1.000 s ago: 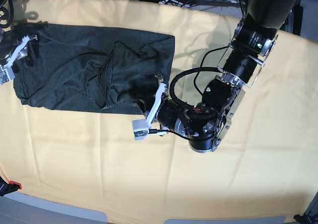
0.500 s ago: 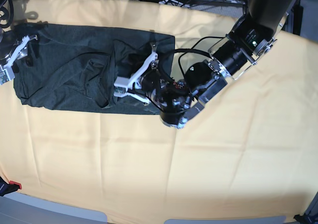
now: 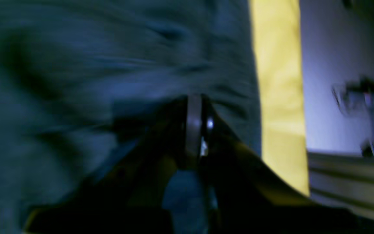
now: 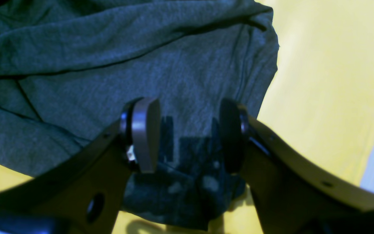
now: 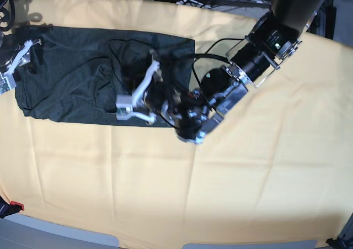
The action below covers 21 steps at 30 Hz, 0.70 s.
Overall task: Fold the T-shirt properly
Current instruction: 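Drag the folded layer further toward the right gripper with the left gripper, then regrasp the folded layer with the left gripper and press it flat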
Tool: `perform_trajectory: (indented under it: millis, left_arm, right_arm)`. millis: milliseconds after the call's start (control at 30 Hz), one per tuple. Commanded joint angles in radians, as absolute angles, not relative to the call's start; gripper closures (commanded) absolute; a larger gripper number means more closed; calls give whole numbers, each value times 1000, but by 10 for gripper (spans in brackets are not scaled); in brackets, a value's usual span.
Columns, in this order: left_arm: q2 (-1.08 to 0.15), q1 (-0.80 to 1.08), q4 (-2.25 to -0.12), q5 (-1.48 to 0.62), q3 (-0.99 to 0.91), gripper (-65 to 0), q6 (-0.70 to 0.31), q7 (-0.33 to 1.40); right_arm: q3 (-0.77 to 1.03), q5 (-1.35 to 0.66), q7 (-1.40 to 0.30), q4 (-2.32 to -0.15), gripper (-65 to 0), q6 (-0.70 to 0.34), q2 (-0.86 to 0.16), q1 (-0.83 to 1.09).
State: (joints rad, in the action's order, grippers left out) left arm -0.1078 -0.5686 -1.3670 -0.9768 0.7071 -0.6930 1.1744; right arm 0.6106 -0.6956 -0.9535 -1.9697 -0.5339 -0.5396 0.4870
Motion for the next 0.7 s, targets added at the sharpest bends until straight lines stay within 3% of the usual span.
perform_trajectory:
  millis: [0,133,267,433,567,667]
  left_arm:
    - [-100,-596,-1380,-1007,659,0,-698,1164]
    - [-104,-596,-1380,-1006,489,0,-698,1178]
    - [-111,-596,-1380,-1010,402,0,-698,1309]
    - [-156,-593,-1380,-1142,440,0,-698,1396]
    - [-189,-593,-1380,-1108,484,0,-698,1396]
    - [-222,-588,-1380,-1091,450,0,-561,1349]
  right_arm:
    - [623,-702,-934,-1983,-313,-530,-560,484]
    - [623,-703,-934,-1983,-313,-530,-560,484]
    - [623,-703,-934,-1983,-313,-530,-560,482]
    - [623,-706,-926,-1983,-313,-519,-560,481]
    - [623,-701,-927,-1983,-313,-512,-560,482]
    - [623,-699,-926,-1983,-313,-505,-559,482]
